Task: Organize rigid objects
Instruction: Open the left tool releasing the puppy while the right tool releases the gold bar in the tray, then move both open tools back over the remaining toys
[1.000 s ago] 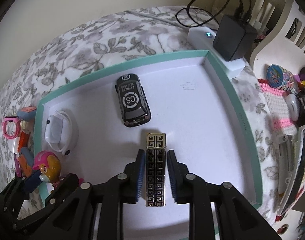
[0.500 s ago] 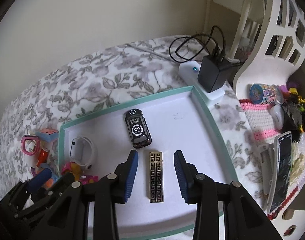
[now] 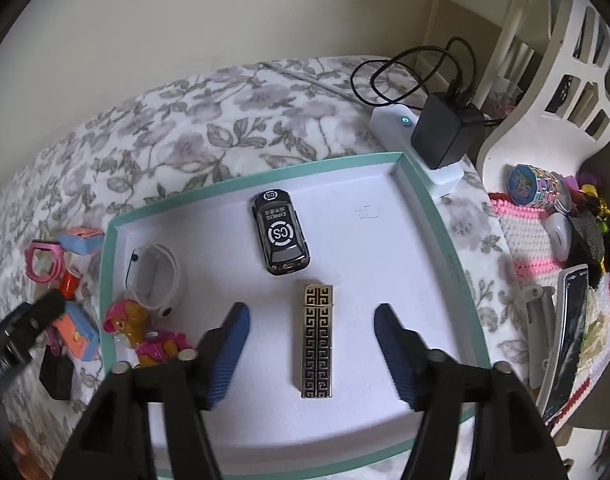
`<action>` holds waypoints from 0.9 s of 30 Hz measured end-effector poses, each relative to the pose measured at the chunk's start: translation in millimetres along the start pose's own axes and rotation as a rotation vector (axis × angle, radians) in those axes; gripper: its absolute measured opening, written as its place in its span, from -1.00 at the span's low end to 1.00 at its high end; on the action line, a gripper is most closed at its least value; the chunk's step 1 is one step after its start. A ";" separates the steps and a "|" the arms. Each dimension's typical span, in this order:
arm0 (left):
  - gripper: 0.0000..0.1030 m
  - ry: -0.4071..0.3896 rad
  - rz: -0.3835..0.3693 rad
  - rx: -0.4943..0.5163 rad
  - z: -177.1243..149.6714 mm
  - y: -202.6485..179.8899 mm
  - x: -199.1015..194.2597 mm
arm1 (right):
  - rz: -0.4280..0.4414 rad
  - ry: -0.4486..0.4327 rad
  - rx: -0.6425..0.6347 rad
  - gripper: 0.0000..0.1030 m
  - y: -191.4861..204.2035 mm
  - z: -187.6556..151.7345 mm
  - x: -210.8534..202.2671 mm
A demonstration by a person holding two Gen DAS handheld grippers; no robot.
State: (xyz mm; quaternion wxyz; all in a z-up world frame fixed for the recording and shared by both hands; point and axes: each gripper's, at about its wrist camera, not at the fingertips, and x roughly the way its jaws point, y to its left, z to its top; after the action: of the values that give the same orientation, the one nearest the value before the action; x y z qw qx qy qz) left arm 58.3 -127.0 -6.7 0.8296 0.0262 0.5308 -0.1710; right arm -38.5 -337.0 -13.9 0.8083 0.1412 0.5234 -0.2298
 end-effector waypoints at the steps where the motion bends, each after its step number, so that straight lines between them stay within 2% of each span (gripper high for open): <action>1: 0.67 -0.004 0.013 -0.010 1.2 5.4 0.5 | 0.001 0.001 -0.002 0.44 1.0 -0.6 1.1; 2: 0.80 -0.007 0.021 -0.017 1.9 9.0 1.0 | 0.003 0.001 -0.004 0.60 2.1 -1.2 2.0; 5: 0.86 -0.022 0.052 -0.035 3.3 21.0 0.8 | 0.006 -0.002 -0.012 0.91 5.2 -3.1 4.1; 7: 0.88 -0.028 0.068 -0.041 4.2 27.1 2.2 | 0.006 -0.009 -0.013 1.00 6.0 -3.5 4.1; 16: 0.93 -0.066 0.114 -0.071 6.9 52.5 2.2 | 0.031 -0.028 0.027 1.00 2.5 -3.3 3.9; 20: 0.93 -0.071 0.115 -0.097 9.1 66.2 -1.5 | 0.039 -0.048 0.028 1.00 5.7 -3.4 1.5; 27: 0.93 -0.081 0.097 -0.164 11.9 95.0 -13.5 | 0.111 -0.094 0.018 1.00 24.3 -4.2 -7.1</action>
State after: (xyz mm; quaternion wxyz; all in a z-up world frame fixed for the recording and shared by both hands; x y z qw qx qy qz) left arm 93.1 -36.9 -2.6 0.8572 -0.0230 0.5070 -0.0875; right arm -31.7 -312.7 -9.5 0.8421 0.1662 0.4743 -0.1956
